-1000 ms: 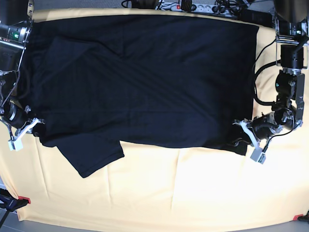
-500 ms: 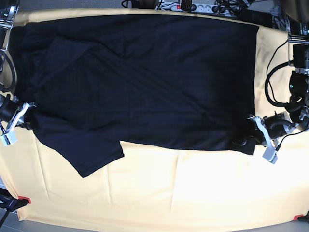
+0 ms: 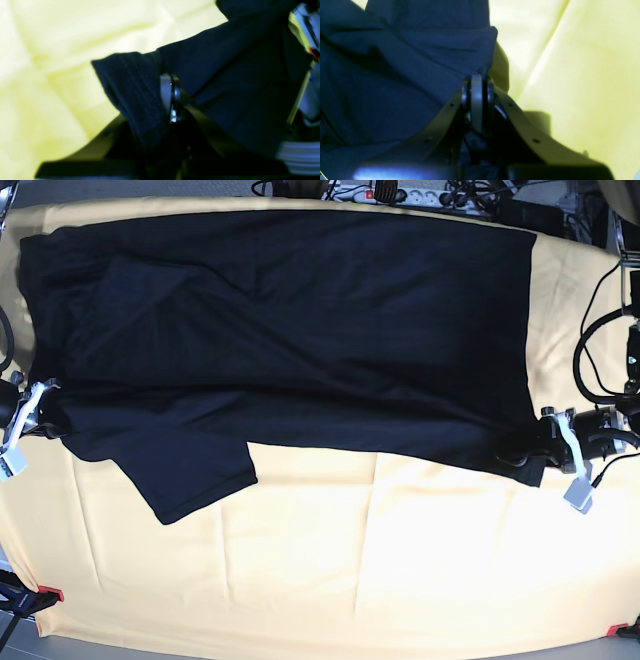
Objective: Fold the T-shirt properly
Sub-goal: 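Lift the hem and fold it over toward the collar edge with both grippers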
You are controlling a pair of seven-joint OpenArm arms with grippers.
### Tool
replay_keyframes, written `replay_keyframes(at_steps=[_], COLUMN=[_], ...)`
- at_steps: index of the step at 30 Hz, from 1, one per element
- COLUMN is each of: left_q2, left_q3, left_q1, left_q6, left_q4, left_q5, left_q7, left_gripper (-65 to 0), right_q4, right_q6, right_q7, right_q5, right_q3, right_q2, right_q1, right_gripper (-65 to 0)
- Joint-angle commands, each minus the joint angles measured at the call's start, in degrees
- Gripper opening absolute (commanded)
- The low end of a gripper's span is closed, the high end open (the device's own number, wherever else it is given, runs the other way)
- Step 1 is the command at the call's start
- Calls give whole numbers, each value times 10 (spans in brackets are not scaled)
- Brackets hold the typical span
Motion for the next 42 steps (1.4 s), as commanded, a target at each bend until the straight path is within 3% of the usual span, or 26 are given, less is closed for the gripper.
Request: replay_keyframes(at_steps=[1,5,13,19,26,42], left_q2=[-19,-39,-64,-69,-105,-113], left_q3=[-7,-7,-7,-7,-7,-7], left_q1=[-14,-14,2,65,108,155], left_q6=[-5,-5,-5,-5,-5,-5], left_q4=[18,53,67,127,209,219], left_q5=[-29,-51,-51,-51,-51,-51], left_q7=[2,46,72,96,136,171], left_gripper=[-650,-650,-650,-650,-650,-650], right_q4=[11,11,11,11,11,11], right_q6=[1,1,1,1,1,1], right_q7=[12,-5,-38,-80,-125,-107], right_q5=[10,14,62,86,103,101], right_q3=[7,7,7,7,7,6], right_q2=[18,24,80,85,101,111], right_q1=[12,10,-31,-55,-56,-106], right_gripper=[-650,-650,-650,-650,-650,-650])
